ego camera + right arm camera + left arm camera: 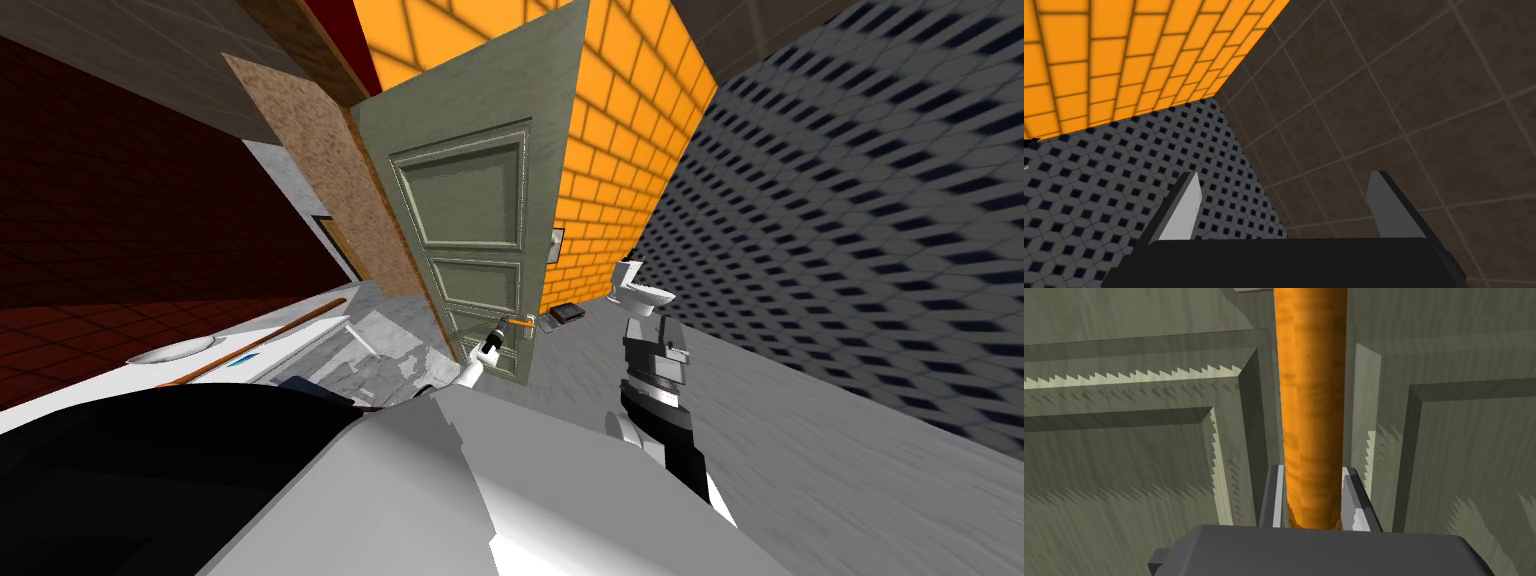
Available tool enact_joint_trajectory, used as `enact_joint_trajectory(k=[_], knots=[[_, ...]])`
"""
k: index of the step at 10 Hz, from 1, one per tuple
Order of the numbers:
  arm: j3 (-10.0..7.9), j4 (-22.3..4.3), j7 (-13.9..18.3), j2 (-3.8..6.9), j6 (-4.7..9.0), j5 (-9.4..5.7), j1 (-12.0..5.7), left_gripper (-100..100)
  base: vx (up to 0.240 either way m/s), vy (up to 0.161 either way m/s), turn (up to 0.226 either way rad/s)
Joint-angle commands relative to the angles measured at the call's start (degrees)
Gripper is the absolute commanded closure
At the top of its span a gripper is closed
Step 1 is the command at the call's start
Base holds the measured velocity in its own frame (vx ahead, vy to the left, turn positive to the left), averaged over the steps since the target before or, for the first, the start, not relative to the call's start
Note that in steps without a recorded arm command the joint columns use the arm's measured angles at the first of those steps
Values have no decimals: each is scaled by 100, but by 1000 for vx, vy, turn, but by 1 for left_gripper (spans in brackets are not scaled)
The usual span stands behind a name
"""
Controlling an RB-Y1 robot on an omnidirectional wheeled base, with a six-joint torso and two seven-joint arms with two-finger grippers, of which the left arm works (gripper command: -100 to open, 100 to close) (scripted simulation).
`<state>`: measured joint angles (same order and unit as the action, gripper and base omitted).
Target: Push the door open
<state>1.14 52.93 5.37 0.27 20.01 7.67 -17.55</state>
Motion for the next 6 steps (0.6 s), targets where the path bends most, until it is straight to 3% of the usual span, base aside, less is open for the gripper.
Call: enact_joint_trajectory(k=[1,6], knots=[[-189,14,3,121,34,3,-34,100,84,-21,18],[-499,5,23,55,39,128,-49,100,94,-36,18]])
